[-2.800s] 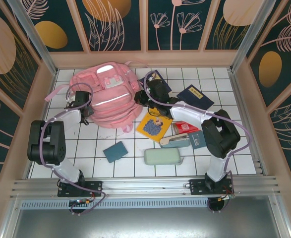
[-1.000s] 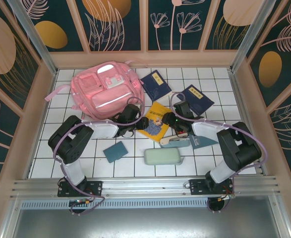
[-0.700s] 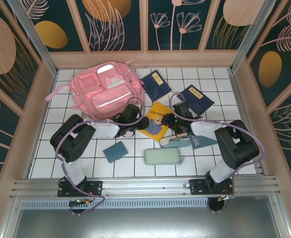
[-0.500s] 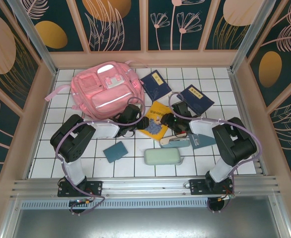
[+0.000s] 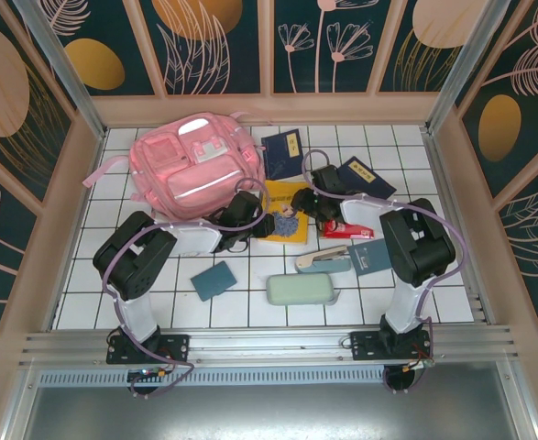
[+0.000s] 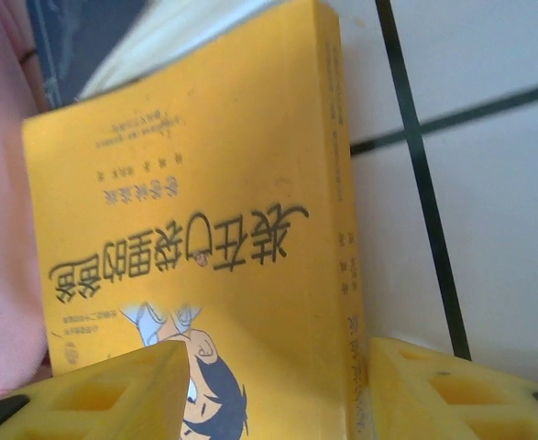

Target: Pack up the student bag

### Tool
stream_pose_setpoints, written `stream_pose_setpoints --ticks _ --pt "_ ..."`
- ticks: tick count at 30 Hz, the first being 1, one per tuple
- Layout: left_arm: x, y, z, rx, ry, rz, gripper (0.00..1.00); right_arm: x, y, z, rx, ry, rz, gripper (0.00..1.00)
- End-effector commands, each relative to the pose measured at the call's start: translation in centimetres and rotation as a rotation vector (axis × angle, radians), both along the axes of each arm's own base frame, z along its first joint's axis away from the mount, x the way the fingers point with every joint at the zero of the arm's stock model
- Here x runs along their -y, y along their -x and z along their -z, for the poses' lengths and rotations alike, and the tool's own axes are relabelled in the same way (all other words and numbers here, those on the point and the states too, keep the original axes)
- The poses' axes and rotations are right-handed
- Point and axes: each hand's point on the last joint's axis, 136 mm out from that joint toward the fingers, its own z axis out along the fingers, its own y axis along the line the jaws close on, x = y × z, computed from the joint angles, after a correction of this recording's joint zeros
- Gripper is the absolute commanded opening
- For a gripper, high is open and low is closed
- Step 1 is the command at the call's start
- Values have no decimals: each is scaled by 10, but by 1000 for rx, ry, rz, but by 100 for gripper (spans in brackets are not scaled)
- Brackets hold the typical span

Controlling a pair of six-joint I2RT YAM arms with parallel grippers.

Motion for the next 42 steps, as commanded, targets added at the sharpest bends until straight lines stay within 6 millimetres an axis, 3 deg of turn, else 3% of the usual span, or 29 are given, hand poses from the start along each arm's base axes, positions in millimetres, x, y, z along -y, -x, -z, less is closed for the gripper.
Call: stream_pose_setpoints --ticks 1,7,14,21,27,31,37,39,42 --pt "-14 -9 -12 40 -80 -48 43 -4 -14 -17 69 1 -30 54" --pt "-24 -6 15 -22 -140 -80 44 5 -6 -5 53 39 -14 54" --pt "-8 -1 22 -65 -60 -50 36 13 7 17 12 112 4 55" --pt "-5 8 29 -102 -18 -42 25 -11 19 33 -24 63 -67 55" --pt "1 17 38 -135 34 -17 22 -44 20 6 29 -97 -176 54" --pt "7 19 39 -141 57 1 21 -67 31 -32 107 -280 -283 53" --pt "9 19 41 -144 68 15 21 -85 50 -90 230 -465 -417 52" --pt "9 19 40 -140 66 16 21 -88 54 -98 251 -484 -443 52" --pt "10 18 35 -132 72 19 20 -87 51 -90 231 -460 -438 52"
